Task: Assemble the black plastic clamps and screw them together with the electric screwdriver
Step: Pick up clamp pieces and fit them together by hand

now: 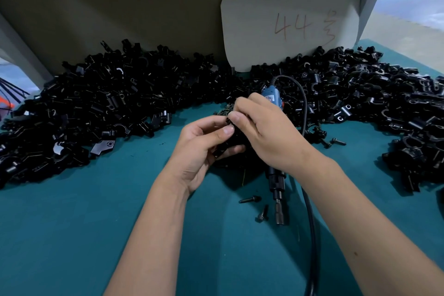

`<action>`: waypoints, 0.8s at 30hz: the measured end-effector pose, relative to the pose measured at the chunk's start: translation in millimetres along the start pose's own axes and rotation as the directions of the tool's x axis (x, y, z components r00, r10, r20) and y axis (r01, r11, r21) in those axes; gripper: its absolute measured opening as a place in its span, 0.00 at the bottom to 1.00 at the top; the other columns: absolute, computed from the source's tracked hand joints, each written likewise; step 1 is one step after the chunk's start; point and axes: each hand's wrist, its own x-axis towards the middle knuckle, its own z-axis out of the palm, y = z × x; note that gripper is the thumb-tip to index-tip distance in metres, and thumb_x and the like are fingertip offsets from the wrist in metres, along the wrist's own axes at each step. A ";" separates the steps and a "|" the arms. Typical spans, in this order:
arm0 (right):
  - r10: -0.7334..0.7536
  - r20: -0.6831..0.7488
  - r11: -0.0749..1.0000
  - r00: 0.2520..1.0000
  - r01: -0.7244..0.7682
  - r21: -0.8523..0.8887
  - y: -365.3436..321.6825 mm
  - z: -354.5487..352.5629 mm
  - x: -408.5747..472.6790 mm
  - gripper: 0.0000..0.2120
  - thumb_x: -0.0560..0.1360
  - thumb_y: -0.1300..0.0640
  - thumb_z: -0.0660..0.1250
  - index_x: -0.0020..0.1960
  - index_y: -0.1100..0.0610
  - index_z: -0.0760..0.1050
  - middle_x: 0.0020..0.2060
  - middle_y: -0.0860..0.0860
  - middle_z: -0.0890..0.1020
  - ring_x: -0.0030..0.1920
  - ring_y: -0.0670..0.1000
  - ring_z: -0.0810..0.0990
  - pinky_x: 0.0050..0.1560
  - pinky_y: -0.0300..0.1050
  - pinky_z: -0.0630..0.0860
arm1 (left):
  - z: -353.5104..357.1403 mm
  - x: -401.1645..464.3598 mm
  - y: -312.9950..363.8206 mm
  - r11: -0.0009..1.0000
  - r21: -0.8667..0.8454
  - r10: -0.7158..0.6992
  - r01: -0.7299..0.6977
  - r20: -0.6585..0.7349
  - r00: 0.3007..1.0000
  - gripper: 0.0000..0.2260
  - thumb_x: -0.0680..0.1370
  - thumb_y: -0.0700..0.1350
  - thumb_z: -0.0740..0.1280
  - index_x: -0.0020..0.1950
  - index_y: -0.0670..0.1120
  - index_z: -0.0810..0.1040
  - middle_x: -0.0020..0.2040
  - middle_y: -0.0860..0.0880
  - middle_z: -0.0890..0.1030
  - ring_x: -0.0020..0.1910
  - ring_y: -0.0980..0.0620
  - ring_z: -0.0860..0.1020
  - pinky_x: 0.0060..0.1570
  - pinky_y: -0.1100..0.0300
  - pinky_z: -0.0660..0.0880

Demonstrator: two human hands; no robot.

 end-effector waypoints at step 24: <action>0.065 0.032 0.998 0.997 -0.065 0.010 -8.7 2.3 -0.9 0.19 0.86 0.51 0.59 0.38 0.57 0.70 0.39 0.50 0.67 0.41 0.47 0.69 0.43 0.38 0.65 | -0.1 -3.3 3.6 0.975 0.204 0.084 -0.085 0.013 0.996 0.03 0.79 0.30 0.66 0.50 0.36 0.77 0.44 0.39 0.78 0.39 0.53 0.81 0.37 0.61 0.81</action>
